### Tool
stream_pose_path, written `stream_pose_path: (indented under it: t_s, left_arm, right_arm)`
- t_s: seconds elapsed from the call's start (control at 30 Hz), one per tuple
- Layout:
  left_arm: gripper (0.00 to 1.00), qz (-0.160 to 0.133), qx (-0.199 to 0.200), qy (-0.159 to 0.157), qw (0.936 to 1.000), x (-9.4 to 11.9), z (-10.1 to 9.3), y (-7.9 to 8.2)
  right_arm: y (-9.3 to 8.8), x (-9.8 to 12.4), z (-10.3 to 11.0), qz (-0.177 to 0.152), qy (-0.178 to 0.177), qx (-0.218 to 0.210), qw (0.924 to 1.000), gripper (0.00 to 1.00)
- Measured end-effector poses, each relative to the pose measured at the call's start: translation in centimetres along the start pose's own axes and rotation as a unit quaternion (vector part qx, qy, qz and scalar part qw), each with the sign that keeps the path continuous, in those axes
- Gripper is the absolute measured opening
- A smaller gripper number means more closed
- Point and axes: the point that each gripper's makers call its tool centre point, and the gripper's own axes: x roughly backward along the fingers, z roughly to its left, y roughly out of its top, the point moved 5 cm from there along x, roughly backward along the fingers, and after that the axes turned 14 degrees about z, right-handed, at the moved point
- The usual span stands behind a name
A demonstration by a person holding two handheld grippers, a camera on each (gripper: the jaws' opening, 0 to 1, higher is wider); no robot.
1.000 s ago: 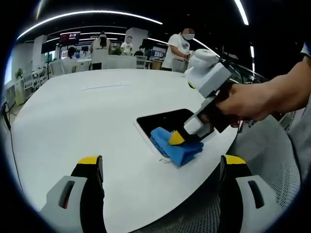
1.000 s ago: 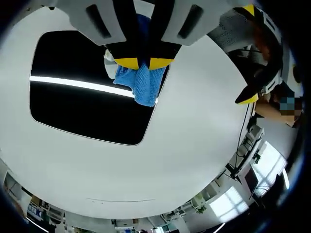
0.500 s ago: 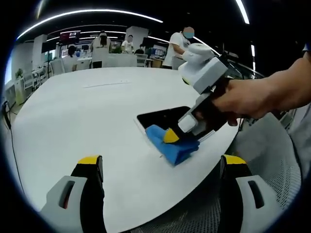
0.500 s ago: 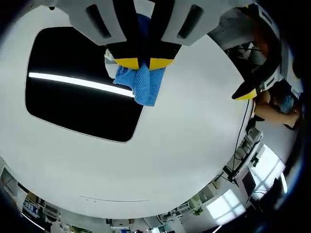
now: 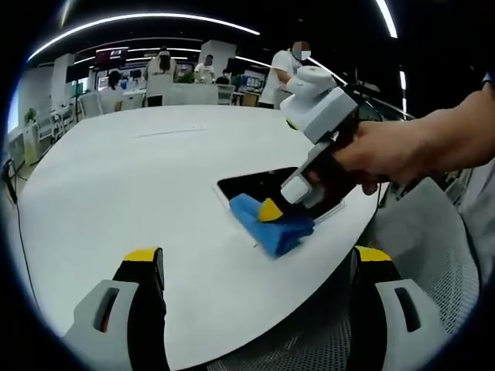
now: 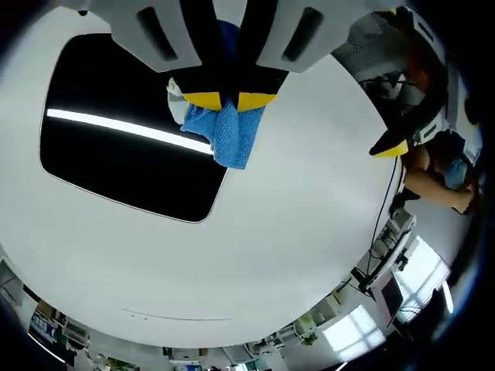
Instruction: Wipe the mirror surface with the cleaning cloth until all visible marks leave the cleaned area.
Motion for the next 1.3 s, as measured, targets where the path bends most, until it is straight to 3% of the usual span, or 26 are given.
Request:
stream_pose_path:
  t_s: [0.73,1.3]
  left_arm:
    - [0.99,-0.006,-0.004,-0.001,1.0000,-0.2,0.1,0.3]
    - [0.99,-0.005,-0.008,-0.003,0.9999,-0.3,0.1,0.3]
  right_arm:
    - [5.9,-0.9,-3.5,-0.012,0.001,-0.003,0.9999,0.00]
    - [8.5,-1.1,-4.5,-0.015,0.001,0.002,0.9999,0.00]
